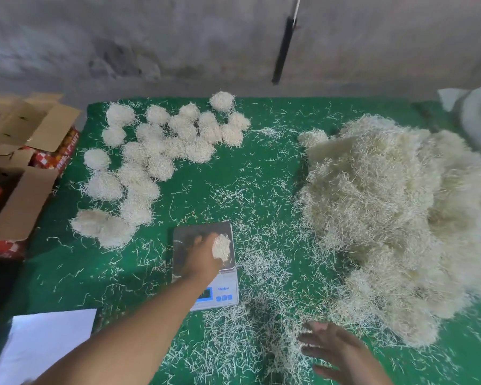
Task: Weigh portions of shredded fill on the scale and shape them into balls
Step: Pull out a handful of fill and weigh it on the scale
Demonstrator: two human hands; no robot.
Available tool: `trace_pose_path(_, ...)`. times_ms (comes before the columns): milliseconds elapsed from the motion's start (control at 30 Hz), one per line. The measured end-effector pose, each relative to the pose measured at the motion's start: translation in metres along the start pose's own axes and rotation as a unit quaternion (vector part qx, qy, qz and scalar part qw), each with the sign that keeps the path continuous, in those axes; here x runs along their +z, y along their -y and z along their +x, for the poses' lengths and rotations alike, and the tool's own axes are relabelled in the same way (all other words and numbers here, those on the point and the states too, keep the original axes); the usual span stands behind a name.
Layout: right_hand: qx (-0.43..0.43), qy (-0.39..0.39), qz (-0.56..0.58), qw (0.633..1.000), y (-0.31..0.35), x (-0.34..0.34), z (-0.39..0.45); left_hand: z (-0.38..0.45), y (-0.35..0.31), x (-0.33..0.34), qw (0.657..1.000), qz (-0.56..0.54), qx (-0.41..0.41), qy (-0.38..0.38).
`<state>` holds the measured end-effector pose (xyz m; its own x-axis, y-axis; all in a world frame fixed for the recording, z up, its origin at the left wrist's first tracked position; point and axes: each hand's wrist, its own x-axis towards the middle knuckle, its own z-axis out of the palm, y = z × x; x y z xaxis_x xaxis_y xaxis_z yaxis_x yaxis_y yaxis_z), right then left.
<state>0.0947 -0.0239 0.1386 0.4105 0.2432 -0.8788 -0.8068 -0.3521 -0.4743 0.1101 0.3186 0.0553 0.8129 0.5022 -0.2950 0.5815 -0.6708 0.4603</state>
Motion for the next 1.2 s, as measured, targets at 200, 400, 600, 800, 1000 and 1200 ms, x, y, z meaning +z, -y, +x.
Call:
trace_pose_path(200, -0.112, -0.009, 0.050, 0.992, 0.032, 0.020, -0.022, -0.073, -0.076, -0.057, 0.846, -0.519, -0.104, 0.068)
trace_pose_path(400, -0.092, 0.174, 0.212, 0.957, 0.067, 0.070, -0.038, -0.163, -0.117, -0.084, 0.721, -0.676, -0.112, 0.107)
trace_pose_path(600, -0.133, 0.145, 0.201, 0.960, 0.075, 0.109, -0.049, -0.202, -0.115, -0.057, 0.962, -0.256, 0.085, -0.036)
trace_pose_path(800, -0.094, 0.181, 0.166, 0.965, 0.061, 0.126, -0.046, -0.214, -0.110, -0.053, 0.987, -0.148, 0.066, -0.019)
trace_pose_path(1000, -0.156, 0.093, 0.097, 0.979, 0.089, 0.126, -0.045, -0.218, -0.095, -0.087, 0.966, -0.202, 0.158, -0.038)
trace_pose_path(1200, -0.087, 0.138, 0.159, 0.974, 0.089, 0.128, -0.042, -0.208, -0.061, -0.076, 0.963, 0.008, 0.269, -0.001)
